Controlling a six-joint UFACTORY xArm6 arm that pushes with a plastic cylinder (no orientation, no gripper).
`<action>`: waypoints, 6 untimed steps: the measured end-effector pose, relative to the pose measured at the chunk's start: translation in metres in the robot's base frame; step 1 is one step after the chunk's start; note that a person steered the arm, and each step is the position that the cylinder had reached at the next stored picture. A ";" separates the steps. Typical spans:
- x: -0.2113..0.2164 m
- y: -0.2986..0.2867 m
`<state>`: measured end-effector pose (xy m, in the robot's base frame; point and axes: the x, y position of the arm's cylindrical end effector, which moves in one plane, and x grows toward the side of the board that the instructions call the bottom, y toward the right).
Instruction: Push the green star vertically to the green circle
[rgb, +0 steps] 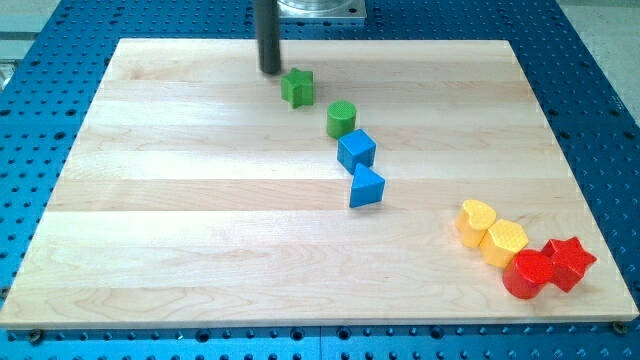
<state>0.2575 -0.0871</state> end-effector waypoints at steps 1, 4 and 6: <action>0.033 0.008; 0.027 0.094; 0.002 0.262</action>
